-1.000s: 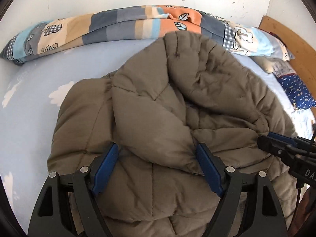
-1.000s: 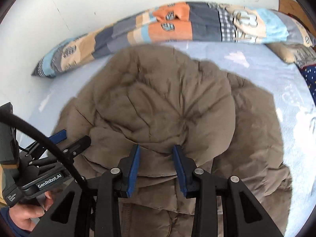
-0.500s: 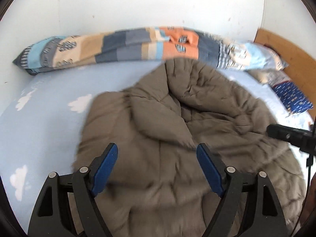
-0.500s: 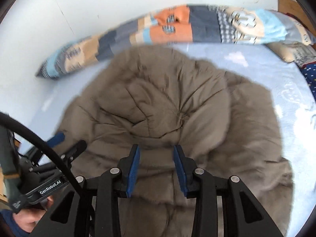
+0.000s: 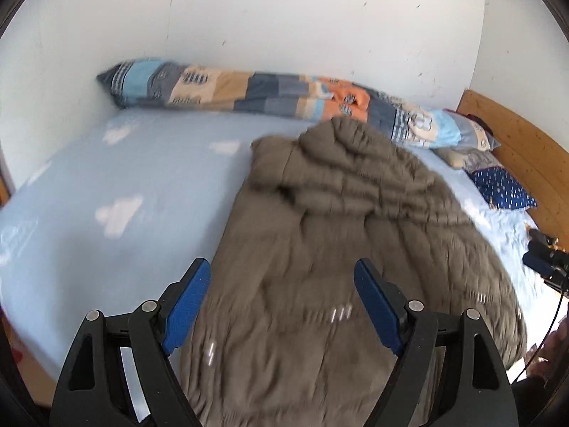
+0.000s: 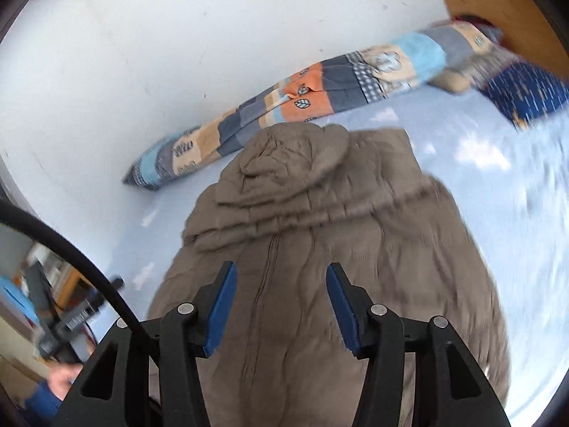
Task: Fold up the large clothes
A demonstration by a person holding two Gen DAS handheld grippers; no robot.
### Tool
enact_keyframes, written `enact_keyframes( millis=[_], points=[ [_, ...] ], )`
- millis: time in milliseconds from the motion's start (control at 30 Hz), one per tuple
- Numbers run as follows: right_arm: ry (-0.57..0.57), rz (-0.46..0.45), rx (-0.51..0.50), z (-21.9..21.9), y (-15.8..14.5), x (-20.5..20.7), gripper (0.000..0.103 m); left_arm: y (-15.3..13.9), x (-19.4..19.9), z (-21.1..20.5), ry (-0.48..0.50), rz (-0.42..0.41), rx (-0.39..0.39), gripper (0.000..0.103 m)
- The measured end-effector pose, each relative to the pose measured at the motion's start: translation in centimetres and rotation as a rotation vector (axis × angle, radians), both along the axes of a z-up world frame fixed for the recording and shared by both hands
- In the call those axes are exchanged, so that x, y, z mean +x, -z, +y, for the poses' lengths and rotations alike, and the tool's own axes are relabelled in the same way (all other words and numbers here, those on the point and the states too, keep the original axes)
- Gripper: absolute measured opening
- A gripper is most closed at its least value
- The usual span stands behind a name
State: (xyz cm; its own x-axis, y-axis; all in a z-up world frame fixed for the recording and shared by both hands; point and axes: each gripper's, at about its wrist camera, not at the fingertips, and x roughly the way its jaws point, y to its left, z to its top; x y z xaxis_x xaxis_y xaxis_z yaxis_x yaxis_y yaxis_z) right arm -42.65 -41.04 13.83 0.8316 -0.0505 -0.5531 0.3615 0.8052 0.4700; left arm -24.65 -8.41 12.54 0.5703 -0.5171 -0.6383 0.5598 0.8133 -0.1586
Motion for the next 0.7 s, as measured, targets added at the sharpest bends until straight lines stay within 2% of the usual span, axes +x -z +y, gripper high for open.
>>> enact_keyframes(
  millis=[67,167,267,500,700],
  points=[
    [0.032,-0.026,0.050,0.3,0.8,-2.1,0.058,1.1,0.0,1.1,-0.012,0.041,0.000,0.082],
    [-0.001,-0.094,0.153,0.5,1.6,-3.8,0.058,2.9,-0.2,2.5,-0.030,0.087,0.023,0.082],
    [-0.025,-0.154,0.236,1.0,2.1,-4.4,0.058,3.4,-0.4,3.1,-0.032,0.119,0.025,0.082],
    [-0.053,-0.265,0.390,1.7,2.6,-5.1,0.058,3.6,-0.4,3.5,-0.014,0.128,0.013,0.082],
    [-0.099,-0.381,0.481,2.4,1.6,-5.0,0.057,3.2,-0.3,3.4,-0.014,0.109,-0.001,0.082]
  ],
)
